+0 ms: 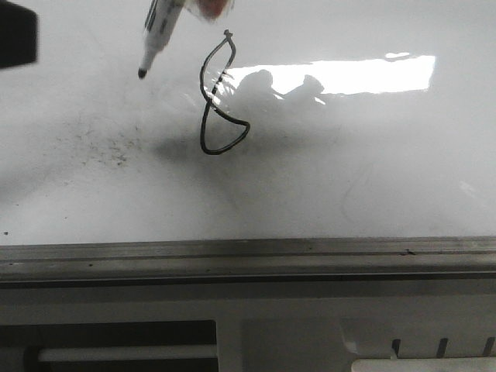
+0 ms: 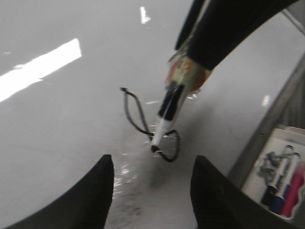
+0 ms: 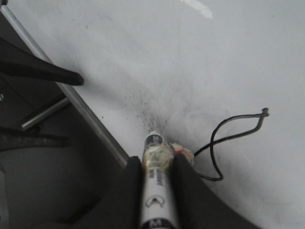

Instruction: Write number 8 on whiteboard

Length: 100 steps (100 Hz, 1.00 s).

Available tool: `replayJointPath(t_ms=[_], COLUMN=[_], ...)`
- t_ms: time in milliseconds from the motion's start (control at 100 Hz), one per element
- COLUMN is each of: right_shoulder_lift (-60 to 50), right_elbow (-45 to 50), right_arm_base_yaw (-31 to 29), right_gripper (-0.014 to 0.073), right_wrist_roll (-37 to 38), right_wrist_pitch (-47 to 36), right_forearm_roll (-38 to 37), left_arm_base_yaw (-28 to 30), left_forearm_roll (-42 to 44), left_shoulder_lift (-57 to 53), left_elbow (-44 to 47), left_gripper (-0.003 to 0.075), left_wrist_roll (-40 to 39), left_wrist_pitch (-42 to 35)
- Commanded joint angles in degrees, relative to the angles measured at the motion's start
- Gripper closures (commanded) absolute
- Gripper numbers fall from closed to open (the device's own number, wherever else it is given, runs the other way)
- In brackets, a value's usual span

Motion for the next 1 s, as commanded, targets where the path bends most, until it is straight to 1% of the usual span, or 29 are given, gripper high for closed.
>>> replayJointPath(t_ms=[0,80,130,260,360,480,570,620,640,660,670,790,810,870,920,990], right_shoulder_lift=[-0.25,0.41,0.68,1.17,1.16,1.16,1.16,1.16,1.16,1.16,1.16,1.16,1.16,1.16,1.16,1.16], right_elbow=[-1.01,-1.01,-1.01,-1.01,-1.01,-1.01,-1.01,-1.01,-1.01,-1.01,-1.01,-1.01,-1.01,-1.01,-1.01,-1.01], right_arm_base_yaw=[0.8,1.83,2.48,3.59,3.56,3.56,3.56,3.56,3.56,3.56,3.56,3.56,3.56,3.56,3.56,3.56], right_gripper=[0.0657,0.0657,0.0657,0.0657,0.0657,0.0657,0.0657,0.0657,0.0657,0.0657,0.0657,0.0657,0.0656,0.064,0.0588,0.0454], right_wrist_roll=[0.17,0.17,0.17,0.53,0.53,0.61,0.61,0.61,0.61,0.61,0.61,0.61,0.61,0.61,0.61,0.61], right_wrist_pitch=[-1.44,-0.75,-0.45,-0.02,0.56,3.17,3.2,3.2,3.2,3.2,3.2,3.08,3.08,3.08,3.08,2.79], right_forearm_roll=[0.43,1.4,1.78,3.24,5.12,5.73,6.44,6.5,6.53,6.53,6.53,6.53,6.53,6.63,6.63,6.63], left_arm_base_yaw=[-3.08,-4.65,-4.75,-4.75,-4.75,-4.75,-4.75,-4.75,-4.75,-4.75,-4.75,-4.75,-4.75,-4.75,-4.75,-4.75], left_forearm_roll=[-0.51,-2.57,-4.45,-5.49,-5.73,-5.73,-5.73,-5.73,-5.73,-5.73,-5.63,-5.37,-5.37,-5.24,-5.24,-5.24], left_shoulder_lift=[4.49,8.63,11.27,15.4,17.17,17.68,17.68,17.68,17.68,17.68,17.68,17.68,17.68,17.68,17.68,17.68], left_elbow=[-1.82,-1.82,-1.82,-1.82,-1.82,-1.82,-1.82,-1.82,-1.82,-1.82,-1.82,-1.82,-1.82,-1.82,-1.82,-1.82], left_gripper=[0.0375,0.0375,0.0375,0.0375,0.0375,0.0375,0.0382,0.0414,0.0439,0.0482,0.0482,0.0721,0.0744,0.0741,0.0741,0.0741], left_wrist_roll=[-0.56,-0.56,-0.56,-0.56,-0.56,-0.56,-0.56,-0.56,-0.56,-0.56,-0.56,-0.56,-0.56,-0.56,-0.56,-0.56], left_wrist_pitch=[-7.32,-10.37,-12.77,-16.94,-17.85,-18.61,-20.01,-20.27,-20.27,-20.27,-20.27,-20.87,-21.0,-21.3,-21.39,-21.39])
